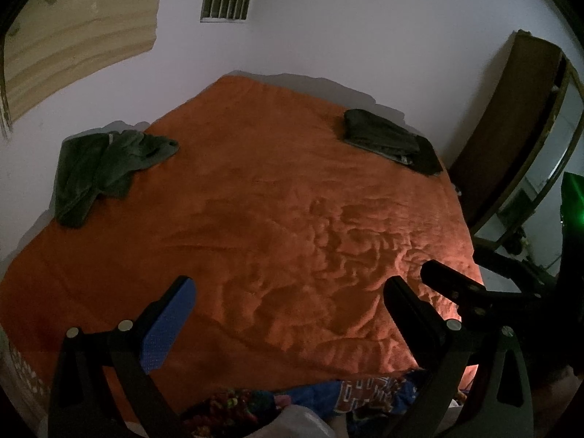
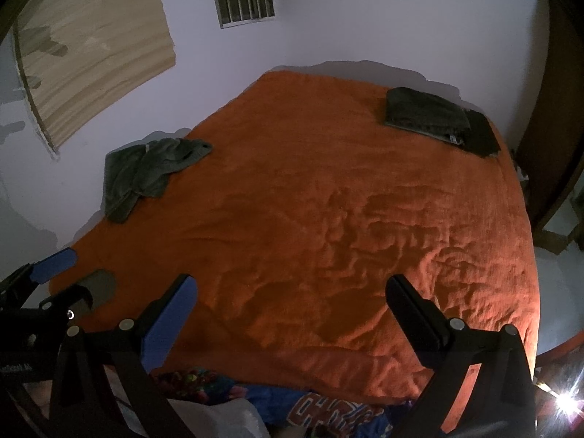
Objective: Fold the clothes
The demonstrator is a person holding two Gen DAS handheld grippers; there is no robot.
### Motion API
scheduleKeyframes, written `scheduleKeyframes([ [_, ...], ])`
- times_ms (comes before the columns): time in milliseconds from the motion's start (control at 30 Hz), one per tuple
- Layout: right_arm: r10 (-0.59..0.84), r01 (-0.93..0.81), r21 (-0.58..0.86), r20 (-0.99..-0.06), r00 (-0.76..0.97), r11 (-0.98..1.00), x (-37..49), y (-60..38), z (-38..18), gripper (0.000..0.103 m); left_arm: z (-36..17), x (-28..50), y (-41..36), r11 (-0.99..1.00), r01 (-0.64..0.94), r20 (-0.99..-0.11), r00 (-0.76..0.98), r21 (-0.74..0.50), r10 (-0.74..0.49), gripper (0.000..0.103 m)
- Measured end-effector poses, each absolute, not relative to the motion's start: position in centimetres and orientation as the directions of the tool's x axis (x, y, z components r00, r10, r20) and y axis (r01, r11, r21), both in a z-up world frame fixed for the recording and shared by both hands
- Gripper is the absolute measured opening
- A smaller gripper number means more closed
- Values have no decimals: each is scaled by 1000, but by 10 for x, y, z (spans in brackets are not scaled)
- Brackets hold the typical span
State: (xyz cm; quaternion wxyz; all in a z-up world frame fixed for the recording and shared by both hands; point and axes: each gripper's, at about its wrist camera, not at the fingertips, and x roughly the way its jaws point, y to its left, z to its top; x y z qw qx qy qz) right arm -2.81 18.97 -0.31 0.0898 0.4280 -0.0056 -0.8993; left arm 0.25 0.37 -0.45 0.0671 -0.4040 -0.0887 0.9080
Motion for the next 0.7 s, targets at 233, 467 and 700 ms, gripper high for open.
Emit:
scheduleKeyframes([
  [233, -166, 158, 85, -770, -616, -984, -27, 192, -5, 103, -5, 3, 3, -975, -55, -724, -661, -217, 199, 102],
  [467, -167, 149, 95, -778, -606, -984, -28, 193, -7, 103, -5, 1, 1, -973, -57, -727, -656, -223, 205, 102],
  [700, -169, 149, 99, -781, -601, -984, -29, 193, -8, 103, -4, 1, 1, -972, -62, -727, -654, -227, 211, 102],
])
